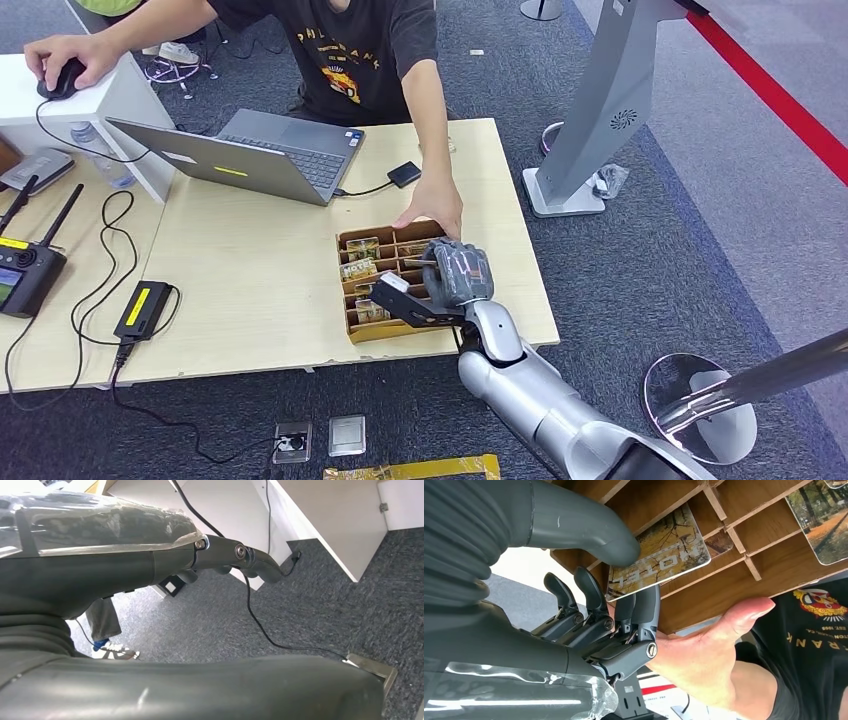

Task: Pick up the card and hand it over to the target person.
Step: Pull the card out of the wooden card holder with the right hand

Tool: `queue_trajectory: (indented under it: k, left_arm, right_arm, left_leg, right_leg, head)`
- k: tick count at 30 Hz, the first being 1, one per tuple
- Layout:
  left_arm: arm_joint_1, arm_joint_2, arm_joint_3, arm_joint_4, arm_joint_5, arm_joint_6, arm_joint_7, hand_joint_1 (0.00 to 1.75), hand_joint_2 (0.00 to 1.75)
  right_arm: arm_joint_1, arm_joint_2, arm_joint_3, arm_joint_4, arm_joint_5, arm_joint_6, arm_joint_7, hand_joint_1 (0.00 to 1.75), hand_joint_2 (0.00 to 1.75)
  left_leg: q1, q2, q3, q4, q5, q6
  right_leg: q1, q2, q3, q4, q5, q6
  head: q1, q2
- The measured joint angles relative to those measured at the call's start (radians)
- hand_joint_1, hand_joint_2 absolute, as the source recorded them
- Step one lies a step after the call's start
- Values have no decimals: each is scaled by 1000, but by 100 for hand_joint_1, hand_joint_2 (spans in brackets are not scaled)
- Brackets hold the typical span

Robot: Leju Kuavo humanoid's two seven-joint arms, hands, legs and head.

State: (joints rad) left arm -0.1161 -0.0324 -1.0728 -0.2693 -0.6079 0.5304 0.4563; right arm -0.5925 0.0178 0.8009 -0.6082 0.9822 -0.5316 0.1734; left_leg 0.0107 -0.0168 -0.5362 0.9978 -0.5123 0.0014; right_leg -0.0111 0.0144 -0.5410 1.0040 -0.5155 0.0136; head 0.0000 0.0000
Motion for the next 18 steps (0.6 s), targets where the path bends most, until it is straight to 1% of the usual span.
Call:
queue_trajectory:
  k: [5, 8, 12, 18]
  left_arm:
    - [4, 0, 3, 3, 1, 9, 1, 0, 0]
    - [6, -1, 5, 5, 2, 15, 2, 0, 0]
    - [7, -1, 9, 6, 4, 17, 3, 0, 0]
    - [7, 0, 16, 7, 9, 20, 5, 0, 0]
  right_arm:
    - [4, -4, -9, -19, -7, -26, -3, 158, 175]
    - [16, -15, -22, -72, -20, -49, -4, 162, 175]
    - [45, -39, -34, -179, -25, -57, 5, 161, 175]
    - [99, -81, -55, -377, -8, -65, 30, 151, 175]
  left_leg:
    - [0, -1, 0, 1, 0, 0]
    - [0, -1, 0, 1, 0, 0]
    - [0, -1, -1, 1, -1, 0]
    - [0, -1, -1, 1, -1, 0]
  right_leg:
    - [0, 0, 0, 1, 0, 0]
    - [0, 0, 0, 1, 0, 0]
    - [0, 0, 0, 1, -1, 0]
    - [0, -1, -1, 1, -1, 0]
  head:
    - [0, 0]
    - [0, 0]
    - [0, 0]
    - [0, 0]
